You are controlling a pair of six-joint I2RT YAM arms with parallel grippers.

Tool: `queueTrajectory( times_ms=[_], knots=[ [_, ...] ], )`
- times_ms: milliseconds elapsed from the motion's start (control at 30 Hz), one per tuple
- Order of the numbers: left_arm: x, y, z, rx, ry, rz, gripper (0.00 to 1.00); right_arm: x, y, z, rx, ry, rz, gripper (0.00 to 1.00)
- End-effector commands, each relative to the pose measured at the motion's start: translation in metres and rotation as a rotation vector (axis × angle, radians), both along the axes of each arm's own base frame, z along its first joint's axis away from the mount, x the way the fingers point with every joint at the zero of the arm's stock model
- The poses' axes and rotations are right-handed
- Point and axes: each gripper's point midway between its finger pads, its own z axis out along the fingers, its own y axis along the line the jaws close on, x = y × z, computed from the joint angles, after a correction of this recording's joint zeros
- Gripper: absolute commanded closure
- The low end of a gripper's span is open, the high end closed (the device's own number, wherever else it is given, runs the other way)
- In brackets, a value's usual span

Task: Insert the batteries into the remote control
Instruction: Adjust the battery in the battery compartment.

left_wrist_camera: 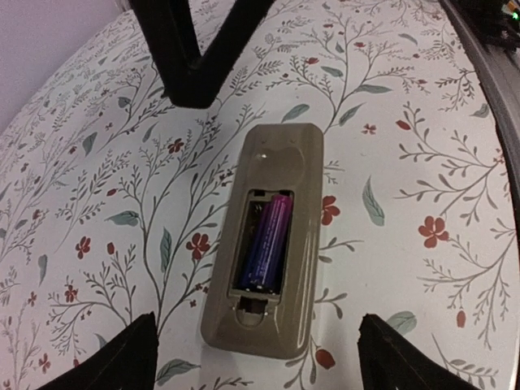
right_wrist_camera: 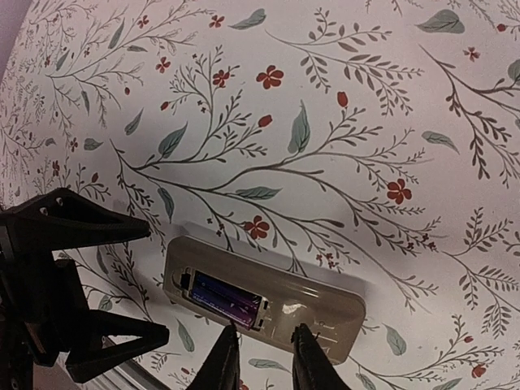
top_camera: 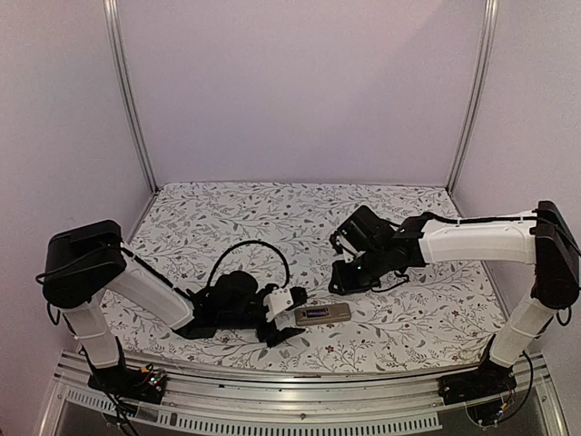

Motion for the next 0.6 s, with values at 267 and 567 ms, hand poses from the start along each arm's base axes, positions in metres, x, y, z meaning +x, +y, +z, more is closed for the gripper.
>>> queueTrajectory(
  times_ms=[267,567],
  knots=[
    [0.004,-0.015,-0.010,0.002,0.045,-0.082,0.19,-0.021,0.011,-0.037,0.031,0.170,-0.053,0.78],
    [0.005,-0.011,-0.034,0.043,0.129,-0.058,0.28,-0.026,0.013,-0.047,0.031,0.198,-0.033,0.78]
  ],
)
